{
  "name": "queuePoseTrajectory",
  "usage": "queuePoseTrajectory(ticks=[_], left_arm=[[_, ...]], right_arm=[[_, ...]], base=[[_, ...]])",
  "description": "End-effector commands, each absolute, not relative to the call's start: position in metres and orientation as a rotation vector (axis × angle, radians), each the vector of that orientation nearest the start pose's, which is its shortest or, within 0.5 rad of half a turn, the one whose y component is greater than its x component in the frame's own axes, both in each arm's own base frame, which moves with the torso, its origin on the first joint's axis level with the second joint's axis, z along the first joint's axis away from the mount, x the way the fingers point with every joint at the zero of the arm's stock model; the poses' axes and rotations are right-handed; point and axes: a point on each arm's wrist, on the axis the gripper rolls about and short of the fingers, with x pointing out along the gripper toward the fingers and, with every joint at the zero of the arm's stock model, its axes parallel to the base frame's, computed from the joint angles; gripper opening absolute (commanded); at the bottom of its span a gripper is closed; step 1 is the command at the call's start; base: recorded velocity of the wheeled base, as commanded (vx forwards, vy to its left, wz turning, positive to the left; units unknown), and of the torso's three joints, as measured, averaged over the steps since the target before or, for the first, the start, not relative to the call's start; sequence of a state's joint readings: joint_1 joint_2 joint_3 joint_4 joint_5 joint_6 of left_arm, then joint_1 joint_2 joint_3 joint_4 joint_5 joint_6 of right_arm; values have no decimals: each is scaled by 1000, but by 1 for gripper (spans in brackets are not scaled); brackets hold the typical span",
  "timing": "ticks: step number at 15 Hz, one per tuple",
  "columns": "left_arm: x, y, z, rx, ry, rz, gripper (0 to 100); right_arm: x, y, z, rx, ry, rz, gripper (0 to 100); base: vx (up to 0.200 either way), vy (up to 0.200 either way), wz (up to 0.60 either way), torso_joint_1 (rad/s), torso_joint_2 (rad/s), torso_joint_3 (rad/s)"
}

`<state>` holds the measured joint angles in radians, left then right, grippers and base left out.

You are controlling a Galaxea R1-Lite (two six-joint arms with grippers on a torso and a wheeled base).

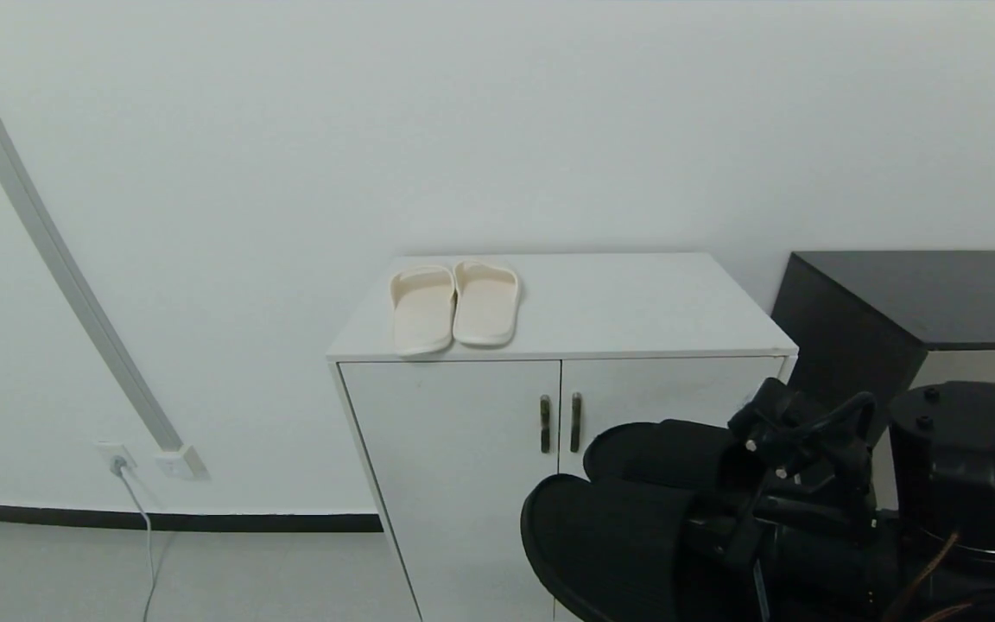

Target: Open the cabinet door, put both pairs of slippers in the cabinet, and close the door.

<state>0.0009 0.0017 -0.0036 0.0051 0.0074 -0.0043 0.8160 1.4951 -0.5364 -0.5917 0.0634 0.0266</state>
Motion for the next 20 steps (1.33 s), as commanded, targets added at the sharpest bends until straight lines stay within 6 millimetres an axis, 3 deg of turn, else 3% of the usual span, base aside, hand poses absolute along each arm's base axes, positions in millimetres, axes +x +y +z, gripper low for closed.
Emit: queuePoseTrajectory(ticks=[1,12,20], left_arm=[[-23,0,76,-5,3,9,100],[-23,0,76,-6,2,9,100],[-23,0,76,-6,2,9,100]], right_arm=[[160,173,161,-120,368,866,0],[159,171,158,-140,373,868,0],[158,171,155,-164,374,873,0]], base=[[0,0,0,-217,525,320],[0,0,0,-181,509,322],[0,0,0,-102,461,350]])
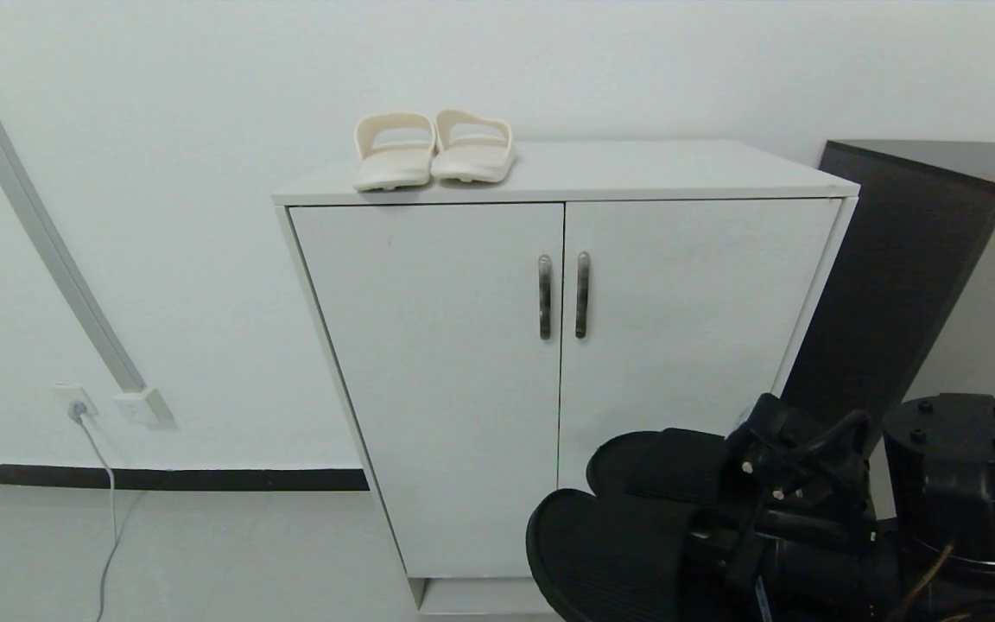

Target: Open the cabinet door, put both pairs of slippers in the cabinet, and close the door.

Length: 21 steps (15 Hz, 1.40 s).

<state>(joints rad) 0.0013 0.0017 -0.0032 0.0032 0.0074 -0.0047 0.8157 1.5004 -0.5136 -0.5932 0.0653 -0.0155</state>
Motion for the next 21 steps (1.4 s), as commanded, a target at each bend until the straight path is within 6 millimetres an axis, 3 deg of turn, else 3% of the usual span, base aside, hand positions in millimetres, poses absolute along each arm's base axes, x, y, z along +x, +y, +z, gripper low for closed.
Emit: queuePoseTrajectory(ticks=[1,3,17,18,19,20,21], left_arm=[[-23,0,76,-5,2,9,100],[-23,0,76,-6,2,9,100],[-19,0,78,-4,46,11,100],[-21,0,85,-6,20,11,100],[-25,0,108,-37,-38,5,100],[-24,0,120,-69,-26,-4,100],[-18,-1,122,-68,17,-44,100]], right_arm=[[158,171,155,-164,374,872,0],[158,170,154,-169,377,872,0],[156,169,151,-186,333,883,0],[157,169,151,-187,331,883,0],[156,168,152,-191,319,883,0],[157,169,152,-196,315,884,0],[157,169,152,-196,315,884,0]], base=[[0,0,0,-22,447,393],[0,0,0,-15,386,344],[0,0,0,-2,22,18],[0,0,0,2,105,85],[0,0,0,2,71,41],[0,0,0,0,0,0],[0,0,0,0,0,0]])
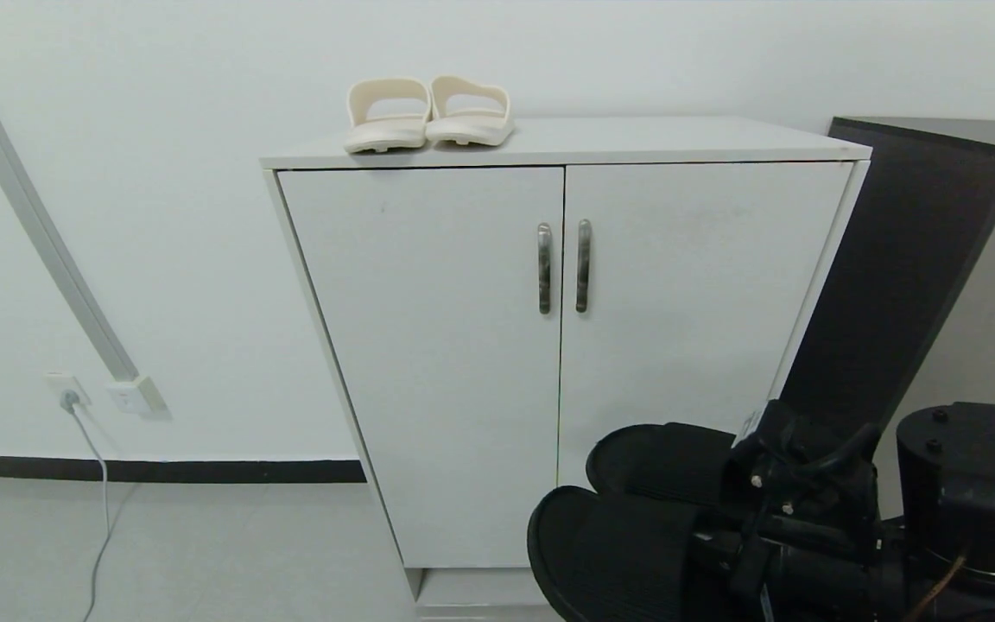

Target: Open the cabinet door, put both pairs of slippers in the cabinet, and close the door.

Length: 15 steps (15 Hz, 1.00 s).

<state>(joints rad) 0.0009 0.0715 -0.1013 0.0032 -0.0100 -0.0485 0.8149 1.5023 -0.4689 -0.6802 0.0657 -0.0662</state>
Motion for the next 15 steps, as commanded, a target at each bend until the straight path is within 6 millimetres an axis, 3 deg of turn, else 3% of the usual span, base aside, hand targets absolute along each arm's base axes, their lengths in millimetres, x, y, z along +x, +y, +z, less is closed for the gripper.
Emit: queuePoseTrajectory(ticks=[1,6,9,15], left_arm=[[-12,-2,123,-72,65,-113,100],[27,-6,153,-69,140,-277,100],[58,-7,167,59,141,-304,100],[110,-36,188,31,156,-538,100]], right_arm=[[157,169,152,-196,315,884,0],[157,169,152,-196,312,880,0],[154,168,156,-190,297,886,0],[151,163,160,-175,281,877,0]], base=[[0,0,0,0,0,0],[0,0,0,1,0,10],[0,0,0,0,0,0],[0,0,0,0,0,0]])
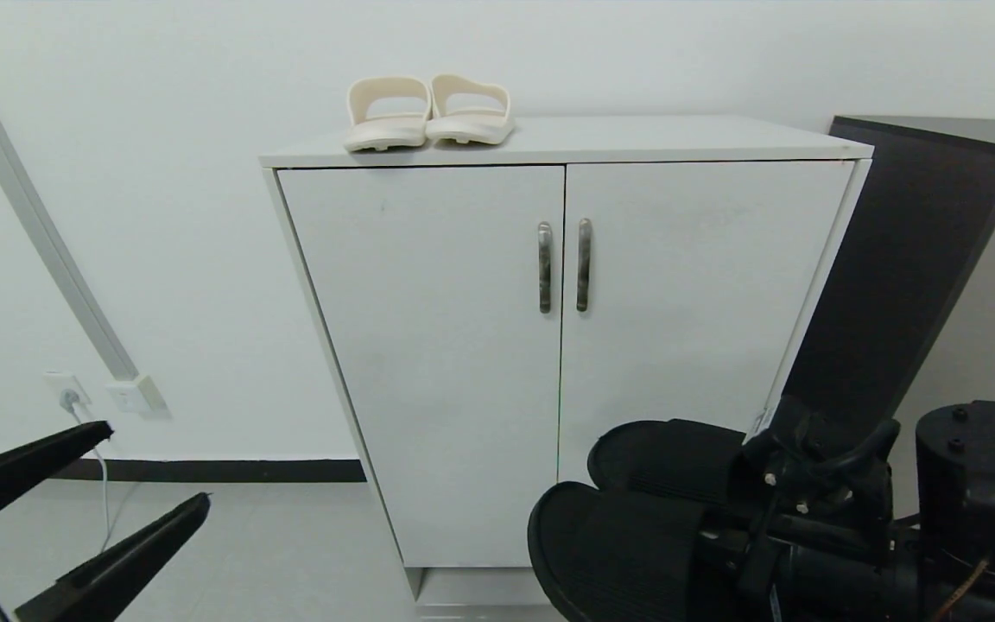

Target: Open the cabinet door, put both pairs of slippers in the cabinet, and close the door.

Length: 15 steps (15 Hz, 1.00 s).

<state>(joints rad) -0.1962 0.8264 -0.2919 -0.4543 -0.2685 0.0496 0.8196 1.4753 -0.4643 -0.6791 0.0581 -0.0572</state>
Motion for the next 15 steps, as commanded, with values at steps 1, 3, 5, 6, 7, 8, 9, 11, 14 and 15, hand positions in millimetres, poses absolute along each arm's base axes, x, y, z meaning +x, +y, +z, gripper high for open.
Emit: queuePoseTrajectory(ticks=[1,3,5,6,7,8,9,11,14,15], left_arm=[[120,-45,191,7,170,-582,100],[145,-68,205,-55,145,-659,100],[167,-91,217,-92,143,-708,100],[175,-103,222,-109,151,-739,100],[185,-119,225,-127,164,-775,100],[187,-124,226,-129,166,-787,100],[197,-140,230,-131,163,-823,100],[215,-166,240,-138,143,-871,100],[239,-189,252,-146,109,-948,100],[247,-195,253,-148,110,-986,100]], right_arm=[[150,161,161,-173,277,876,0],[150,160,161,-170,277,871,0],[150,158,162,-168,276,863,0],[150,158,161,-170,279,863,0],[151,158,159,-171,287,865,0],[151,158,159,-169,287,863,0],[152,157,158,-168,292,855,0],[153,156,158,-162,294,848,0],[153,156,158,-164,293,848,0],[153,156,158,-164,293,848,0]], base=[[0,0,0,0,0,0],[0,0,0,0,0,0],[0,0,0,0,0,0],[0,0,0,0,0,0],[0,0,0,0,0,0],[0,0,0,0,0,0],[0,0,0,0,0,0],[0,0,0,0,0,0],[0,0,0,0,0,0],[0,0,0,0,0,0]])
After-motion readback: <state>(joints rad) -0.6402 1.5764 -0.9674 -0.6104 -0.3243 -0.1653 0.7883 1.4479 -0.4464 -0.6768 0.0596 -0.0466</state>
